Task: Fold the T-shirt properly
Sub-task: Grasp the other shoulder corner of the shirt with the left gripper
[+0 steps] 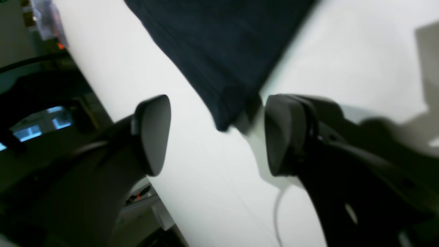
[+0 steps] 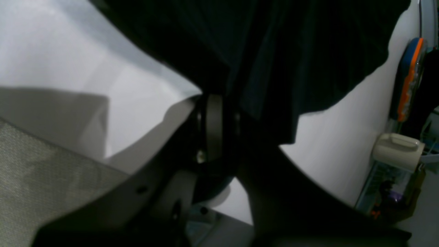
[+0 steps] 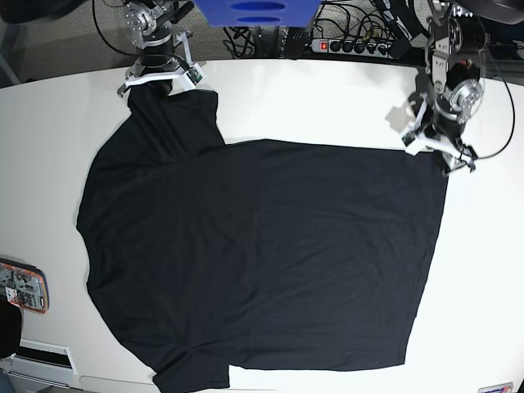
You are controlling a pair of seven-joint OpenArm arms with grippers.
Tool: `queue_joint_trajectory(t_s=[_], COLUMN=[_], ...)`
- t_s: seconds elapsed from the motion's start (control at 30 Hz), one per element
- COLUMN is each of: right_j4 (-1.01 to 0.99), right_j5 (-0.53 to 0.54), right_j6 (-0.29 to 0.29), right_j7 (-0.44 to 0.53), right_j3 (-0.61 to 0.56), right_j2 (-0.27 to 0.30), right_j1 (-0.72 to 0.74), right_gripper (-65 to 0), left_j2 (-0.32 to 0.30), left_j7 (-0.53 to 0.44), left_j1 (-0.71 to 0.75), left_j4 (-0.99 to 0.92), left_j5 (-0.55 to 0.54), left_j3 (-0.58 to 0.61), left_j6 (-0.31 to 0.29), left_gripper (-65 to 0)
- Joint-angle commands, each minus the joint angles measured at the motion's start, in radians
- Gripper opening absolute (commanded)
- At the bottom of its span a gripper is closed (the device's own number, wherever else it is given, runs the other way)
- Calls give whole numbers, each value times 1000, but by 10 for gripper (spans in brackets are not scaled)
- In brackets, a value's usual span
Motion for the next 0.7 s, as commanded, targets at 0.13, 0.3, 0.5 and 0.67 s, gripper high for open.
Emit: queue_joint_trajectory(t_s=[0.13, 0.3, 0.5, 0.67], right_j4=[-12, -12, -12, -12], right_j5=[55, 55, 55, 55], right_j6=[68, 68, 68, 68], right_j7=[-57, -57, -57, -57], right_j3=[-1, -1, -1, -1], right_j2=[1, 1, 1, 1], right_j1=[-29, -29, -29, -29], right_gripper=[-650, -650, -650, -650], left_j2=[-47, -47, -47, -73], left_j7=[2, 2, 2, 2], left_j1=[-6, -6, -13, -78], left_j4=[-60, -71, -119, -245], left_j5=[1, 1, 1, 1], left_j3=[25, 55, 77, 129], left_j6=[-1, -1, -1, -1], left_gripper=[-240, -245, -247, -383])
